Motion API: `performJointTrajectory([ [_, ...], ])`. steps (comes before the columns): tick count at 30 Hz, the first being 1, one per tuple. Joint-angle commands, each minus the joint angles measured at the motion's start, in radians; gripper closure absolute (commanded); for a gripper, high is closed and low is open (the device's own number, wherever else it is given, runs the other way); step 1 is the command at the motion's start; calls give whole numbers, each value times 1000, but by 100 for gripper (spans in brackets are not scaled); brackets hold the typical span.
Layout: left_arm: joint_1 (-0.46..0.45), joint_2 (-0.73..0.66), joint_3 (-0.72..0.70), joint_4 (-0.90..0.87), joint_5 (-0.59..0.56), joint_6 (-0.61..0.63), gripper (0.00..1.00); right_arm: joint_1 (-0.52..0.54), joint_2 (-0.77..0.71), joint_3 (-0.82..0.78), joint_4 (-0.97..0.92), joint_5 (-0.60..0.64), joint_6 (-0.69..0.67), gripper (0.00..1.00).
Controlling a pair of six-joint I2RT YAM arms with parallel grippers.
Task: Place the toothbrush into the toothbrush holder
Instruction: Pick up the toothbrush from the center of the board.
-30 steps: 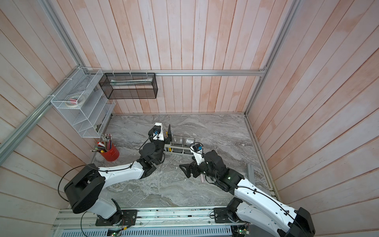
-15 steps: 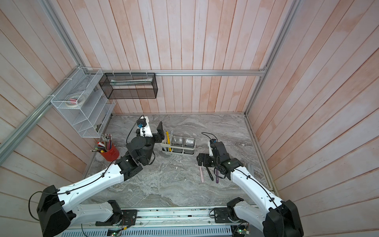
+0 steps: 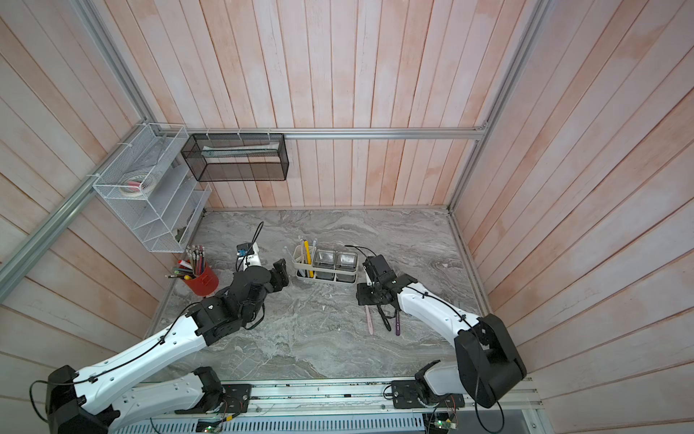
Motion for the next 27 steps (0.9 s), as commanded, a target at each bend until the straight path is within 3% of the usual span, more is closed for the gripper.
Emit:
performJointTrajectory([
  [1, -1, -15, -20, -113, 19, -97, 15, 9, 17, 14, -15, 4, 1, 46],
  [13, 0, -31, -54, -131, 59, -147, 14, 28, 112, -3, -6, 32, 6, 46],
  [17, -1, -38, -56, -135, 55, -149, 14, 31, 133, -6, -9, 43, 3, 56],
  [27, -1, -21, -52, -117, 70, -154, 14, 42, 174, -27, -22, 65, -3, 58],
])
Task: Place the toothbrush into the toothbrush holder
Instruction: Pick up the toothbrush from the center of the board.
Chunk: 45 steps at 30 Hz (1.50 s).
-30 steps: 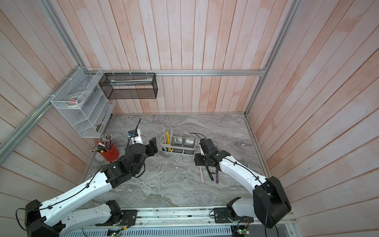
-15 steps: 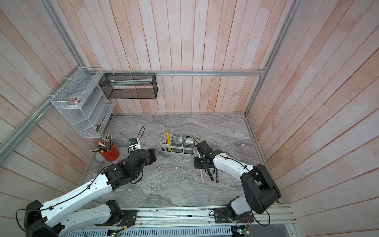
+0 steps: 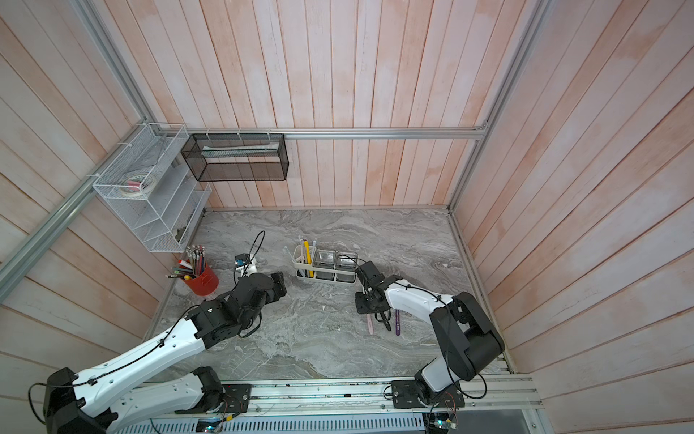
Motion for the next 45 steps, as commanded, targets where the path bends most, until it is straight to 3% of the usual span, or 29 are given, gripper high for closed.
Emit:
performJointTrajectory([
  [1, 0, 5, -7, 1, 15, -4, 14, 6, 19, -14, -24, 29, -5, 59],
  [5, -1, 15, -1, 7, 22, 1, 14, 6, 26, -21, -32, 36, -6, 60],
  [13, 0, 20, 1, 13, 23, 4, 14, 6, 29, -45, -34, 26, -9, 78],
  [22, -1, 9, -20, 20, 28, -14, 13, 6, 24, -74, -18, 9, -5, 84],
  [24, 0, 9, -27, 24, 32, -18, 14, 7, 22, -75, -20, 5, -6, 89],
  [35, 0, 52, -7, 30, 98, -50, 14, 39, -74, -50, -56, -40, -8, 95],
  [45, 0, 225, 128, -134, 130, -208, 18, 154, -181, 10, -80, -110, 30, 96],
])
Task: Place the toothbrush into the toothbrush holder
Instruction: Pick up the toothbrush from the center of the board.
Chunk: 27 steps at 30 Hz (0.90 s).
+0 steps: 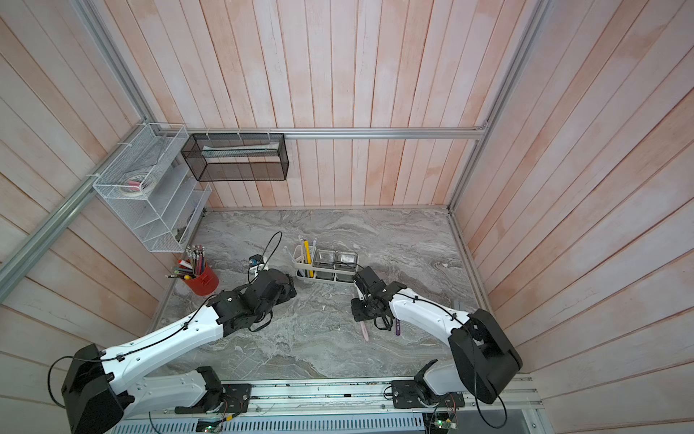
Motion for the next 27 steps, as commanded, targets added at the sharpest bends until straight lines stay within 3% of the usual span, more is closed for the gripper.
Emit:
performJointTrajectory([
  [1, 0, 47, 60, -80, 29, -85, 18, 67, -15, 52, -37, -36, 28, 96],
  [9, -1, 134, 156, -168, 69, -198, 25, 218, -14, 120, 11, -71, 75, 96],
  [16, -1, 150, 143, -174, 143, -262, 35, 316, -19, 154, 48, -40, 86, 96],
  [27, -1, 157, 126, -170, 200, -312, 37, 423, 3, 207, 85, 6, 98, 98],
])
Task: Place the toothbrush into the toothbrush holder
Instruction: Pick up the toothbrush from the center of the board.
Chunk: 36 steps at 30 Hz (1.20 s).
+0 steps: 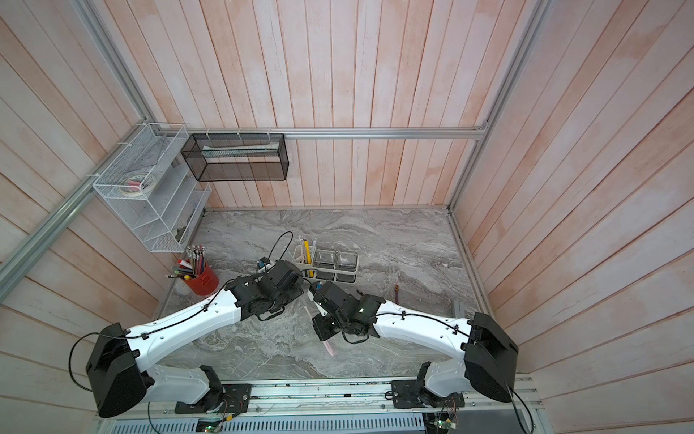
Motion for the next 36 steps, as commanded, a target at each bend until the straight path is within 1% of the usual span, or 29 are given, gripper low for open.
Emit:
performJointTrajectory([
  [1, -1, 12, -20, -12, 28, -27, 38, 28, 13, 51, 21, 36, 5, 98],
  [2, -1, 14, -20, -16, 30, -29, 38, 32, 18, 56, 21, 37, 5, 98],
  [4, -1, 17, -19, -12, 41, -27, 45, 41, 31, 68, 16, 45, 4, 98],
  [7, -1, 23, -15, -19, 46, -30, 49, 57, 52, 87, -2, 77, -1, 98],
  [12, -1, 34, -12, -31, 50, -35, 50, 69, 87, 113, -38, 122, -4, 100],
  [14, -1, 46, -10, -31, 60, -34, 55, 73, 96, 126, -44, 142, -4, 100],
  [19, -1, 83, 10, -56, 71, -47, 56, 84, 115, 152, -65, 180, -1, 100],
  [27, 2, 91, 3, -51, 68, -90, 55, 125, 157, 179, -58, 174, 1, 100],
  [30, 7, 95, -3, -23, 91, -83, 55, 140, 173, 185, -59, 181, 2, 100],
  [33, 15, 101, -6, -13, 121, -85, 62, 147, 177, 180, -56, 182, 7, 100],
  [36, 32, 97, -16, 4, 156, -81, 62, 147, 173, 165, -50, 187, 10, 100],
])
